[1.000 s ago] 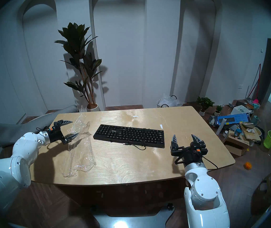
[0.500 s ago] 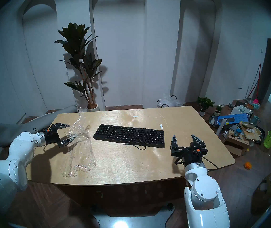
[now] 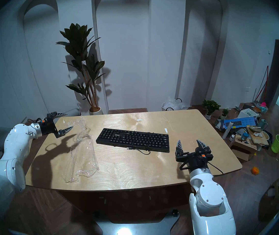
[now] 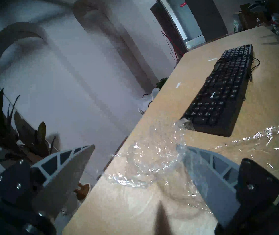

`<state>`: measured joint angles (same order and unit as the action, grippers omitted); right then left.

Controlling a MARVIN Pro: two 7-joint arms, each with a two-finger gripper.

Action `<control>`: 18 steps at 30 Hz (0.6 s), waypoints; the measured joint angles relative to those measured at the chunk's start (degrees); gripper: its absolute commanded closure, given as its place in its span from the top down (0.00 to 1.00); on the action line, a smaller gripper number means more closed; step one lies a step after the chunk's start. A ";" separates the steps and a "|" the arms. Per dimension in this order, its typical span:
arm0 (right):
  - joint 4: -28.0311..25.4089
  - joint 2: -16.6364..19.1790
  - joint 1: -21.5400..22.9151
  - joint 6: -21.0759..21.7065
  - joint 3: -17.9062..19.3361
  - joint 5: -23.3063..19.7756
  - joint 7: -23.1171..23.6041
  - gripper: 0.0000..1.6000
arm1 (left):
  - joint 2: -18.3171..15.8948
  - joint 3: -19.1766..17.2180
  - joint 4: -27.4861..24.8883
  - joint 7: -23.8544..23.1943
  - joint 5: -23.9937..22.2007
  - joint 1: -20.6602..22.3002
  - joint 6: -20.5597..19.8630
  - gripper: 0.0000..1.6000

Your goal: Unwrap the new keyboard and set the wrapping aside

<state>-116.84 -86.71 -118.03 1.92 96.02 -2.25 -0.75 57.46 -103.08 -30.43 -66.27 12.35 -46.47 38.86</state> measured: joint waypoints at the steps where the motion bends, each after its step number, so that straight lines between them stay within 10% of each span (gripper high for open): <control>1: 0.12 0.00 0.02 0.00 0.00 0.00 0.00 1.00 | 0.02 -0.21 -0.77 -0.09 -0.54 0.44 -0.09 1.00; 18: 1.02 0.00 0.40 0.00 0.00 0.00 0.02 1.00 | 4.94 0.71 -8.78 -4.11 -7.34 4.85 -4.28 1.00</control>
<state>-115.83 -86.71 -117.63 1.92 96.02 -2.25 -0.73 62.41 -102.37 -39.21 -70.39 5.01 -41.62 34.58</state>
